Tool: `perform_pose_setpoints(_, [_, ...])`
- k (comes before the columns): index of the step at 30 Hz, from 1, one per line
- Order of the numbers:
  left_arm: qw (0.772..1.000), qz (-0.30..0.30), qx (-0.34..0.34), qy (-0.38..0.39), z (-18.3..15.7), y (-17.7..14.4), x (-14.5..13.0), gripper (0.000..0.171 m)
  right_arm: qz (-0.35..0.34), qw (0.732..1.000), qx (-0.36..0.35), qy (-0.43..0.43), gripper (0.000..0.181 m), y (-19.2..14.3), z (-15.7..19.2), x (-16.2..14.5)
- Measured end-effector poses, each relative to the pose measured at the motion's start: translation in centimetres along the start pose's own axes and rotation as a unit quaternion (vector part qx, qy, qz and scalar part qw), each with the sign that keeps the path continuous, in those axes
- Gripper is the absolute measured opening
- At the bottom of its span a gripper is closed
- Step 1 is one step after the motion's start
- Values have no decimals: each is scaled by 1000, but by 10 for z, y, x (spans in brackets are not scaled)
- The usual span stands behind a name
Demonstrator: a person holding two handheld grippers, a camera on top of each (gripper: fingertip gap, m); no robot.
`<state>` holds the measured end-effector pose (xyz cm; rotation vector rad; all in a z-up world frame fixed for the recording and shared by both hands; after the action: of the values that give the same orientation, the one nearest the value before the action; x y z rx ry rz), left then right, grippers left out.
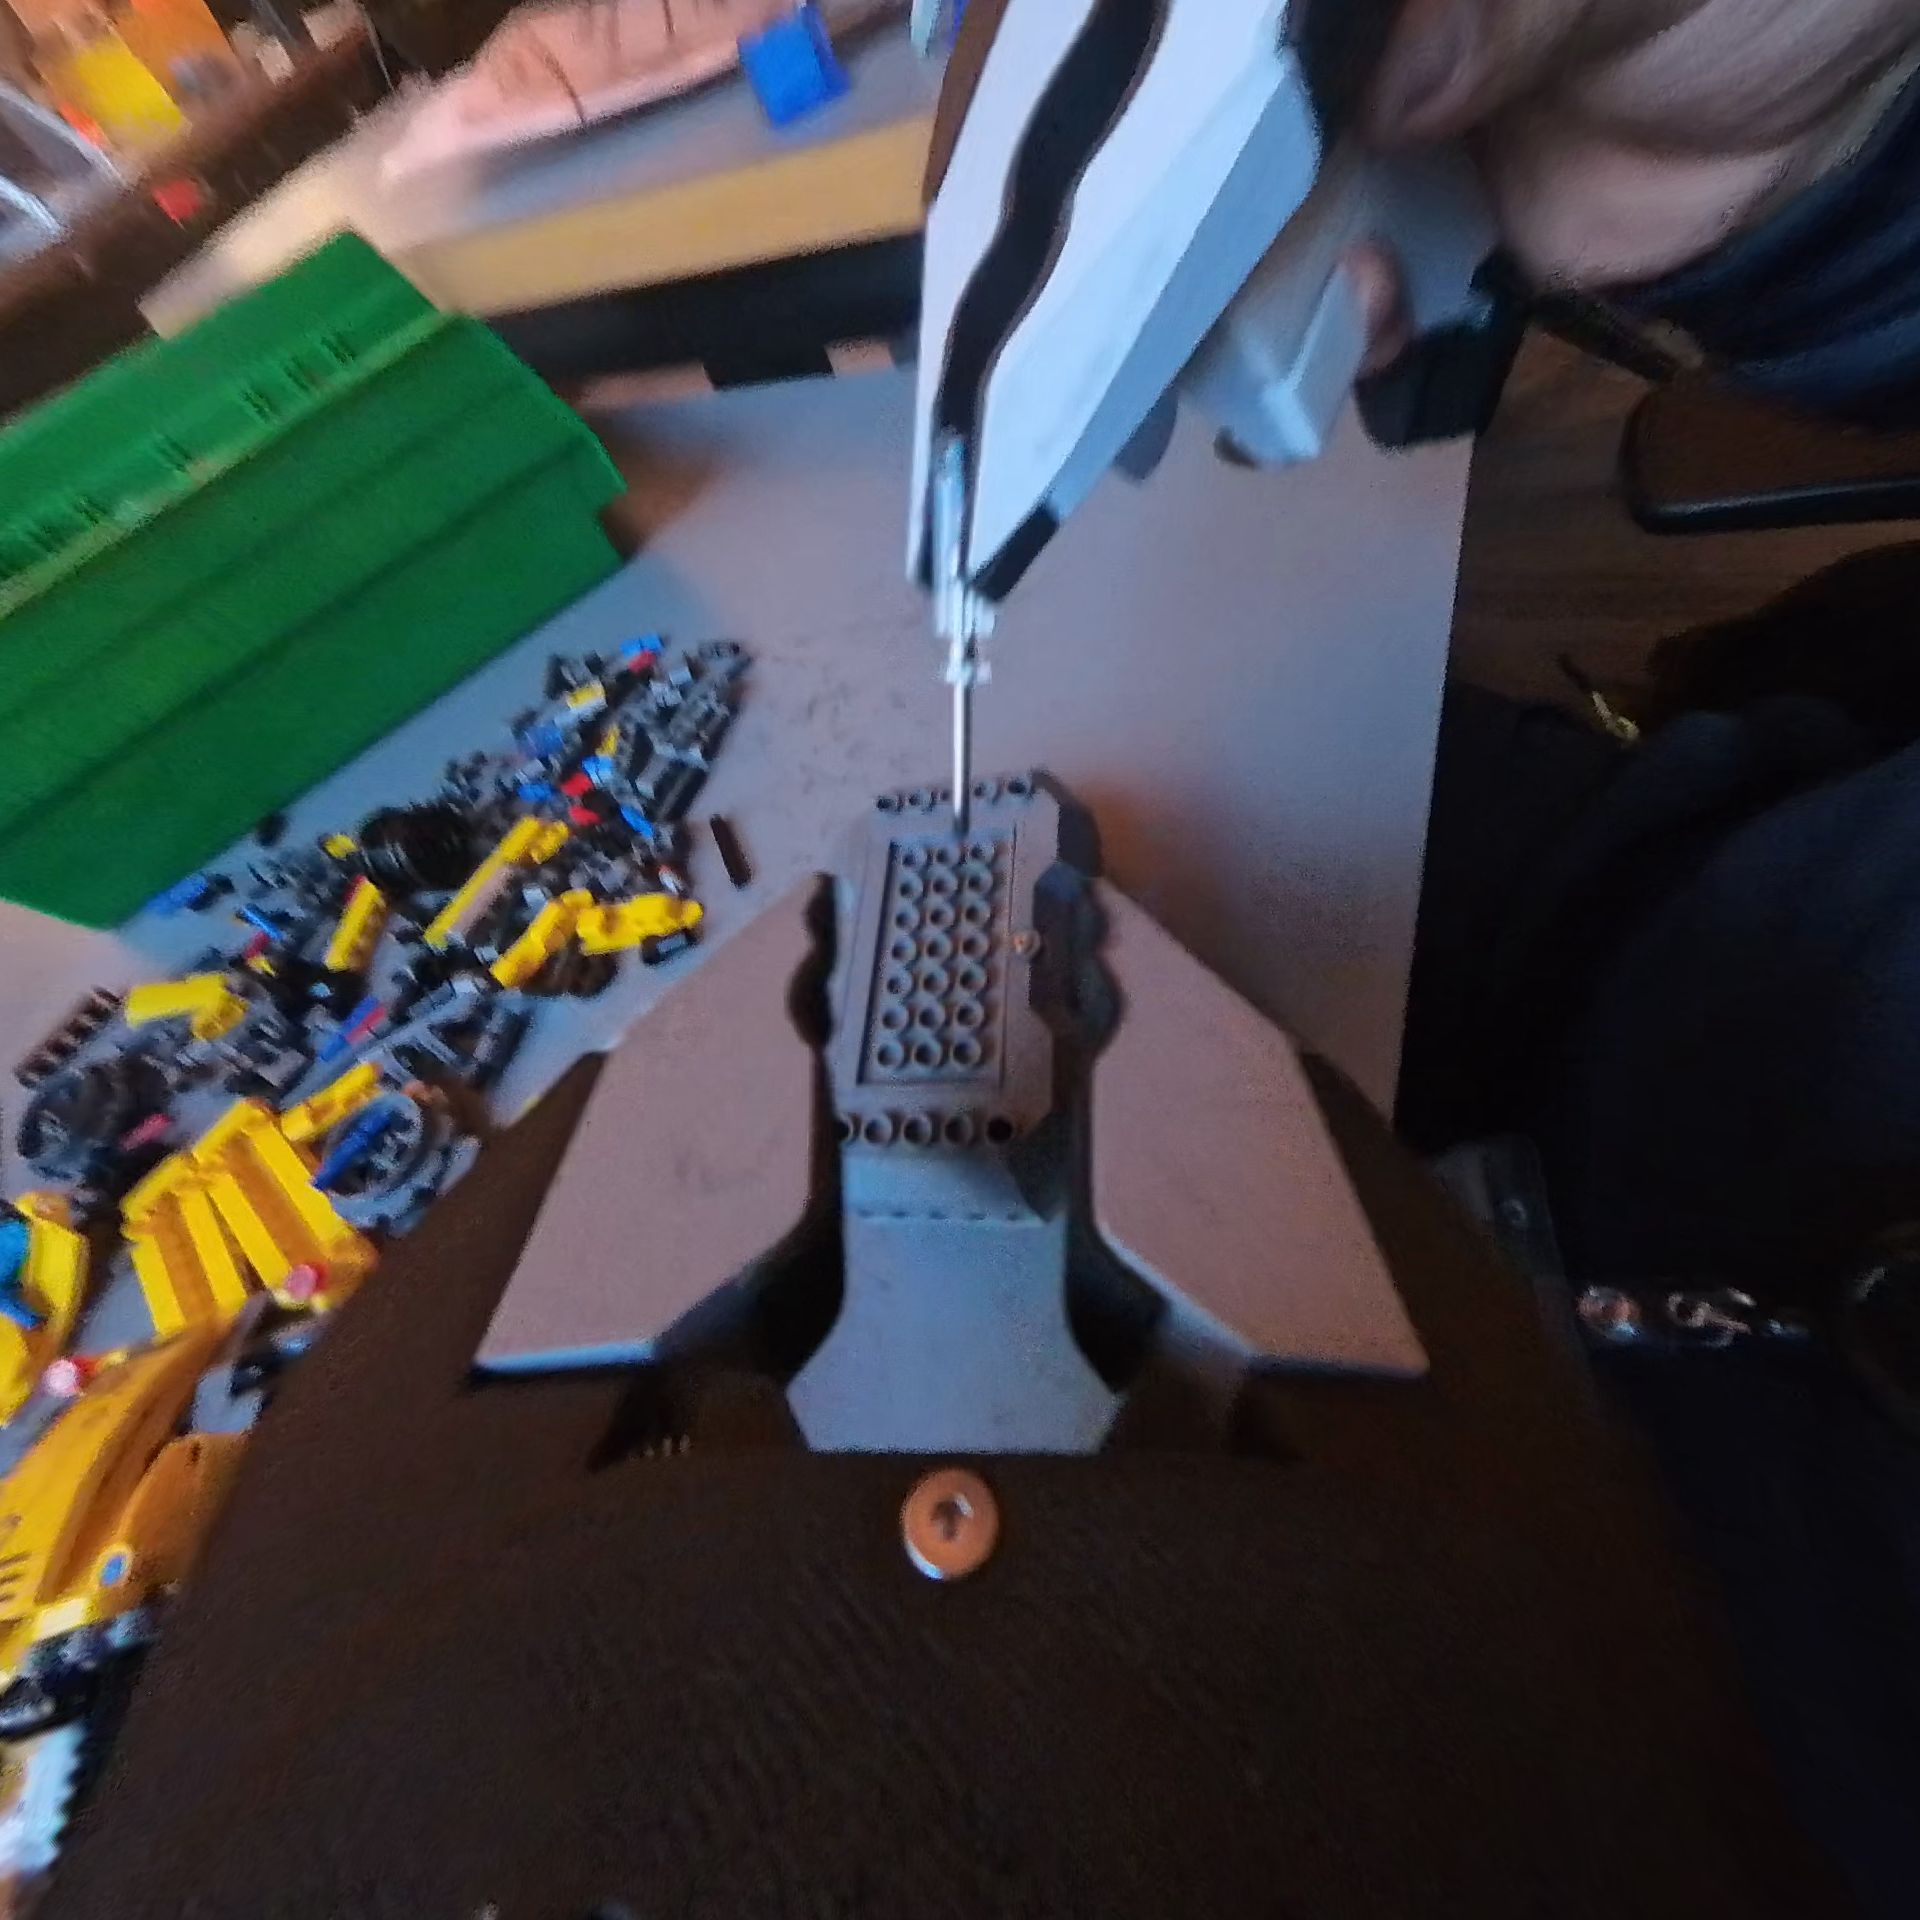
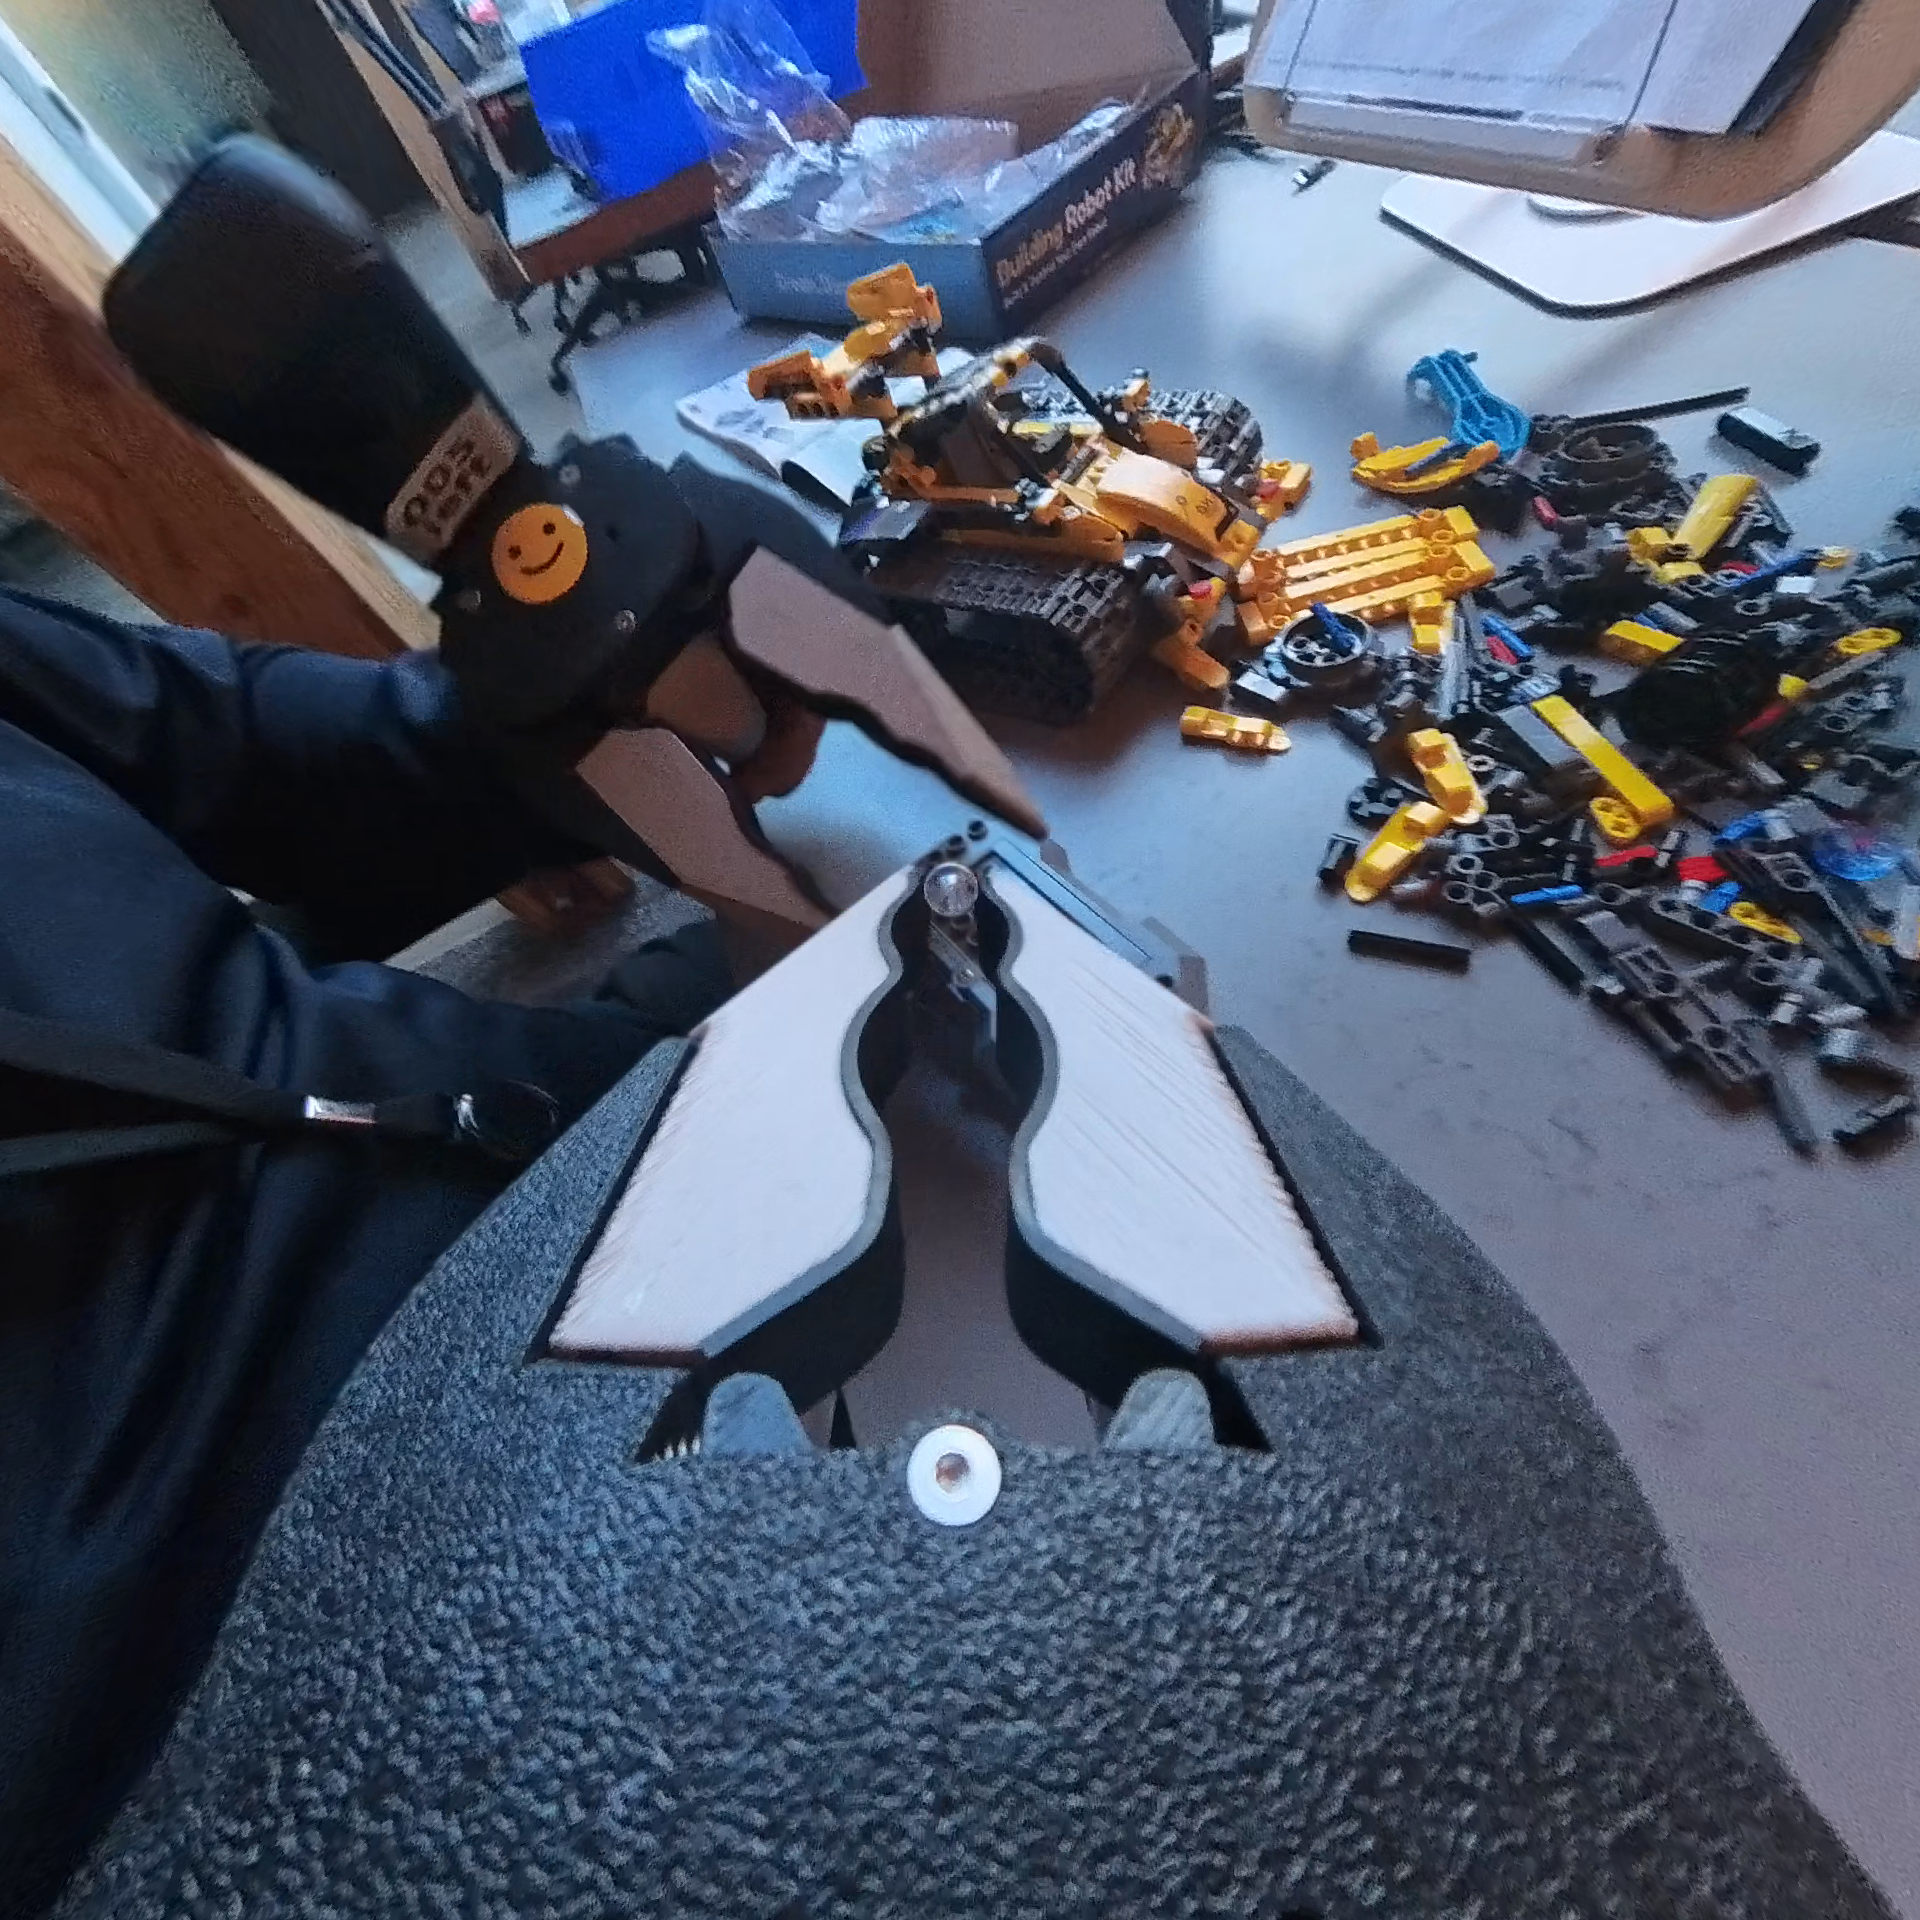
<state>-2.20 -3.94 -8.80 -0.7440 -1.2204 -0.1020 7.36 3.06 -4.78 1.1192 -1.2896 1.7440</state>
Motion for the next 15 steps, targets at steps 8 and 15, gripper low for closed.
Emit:
perform_pose_setpoints(8, [989,78,-54,-109,20,4,-26,76,106,993,17,-49,8,5,-2,0])
perform_pose_setpoints(15, [990,116,-56,-65,10,16,-38,74,155,985,21,-78,8,21,6,0])
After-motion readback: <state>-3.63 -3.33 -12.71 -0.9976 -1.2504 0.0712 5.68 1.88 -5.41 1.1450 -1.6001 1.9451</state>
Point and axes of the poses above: each gripper's, where its closed fingertips meet, y out along the fingers, x out of its top, z = x × y across the jaws, the point moved 6 cm from there along -y, back along the fingers, and after that the axes turned 8 degrees about -y, right-handed, at the moved point
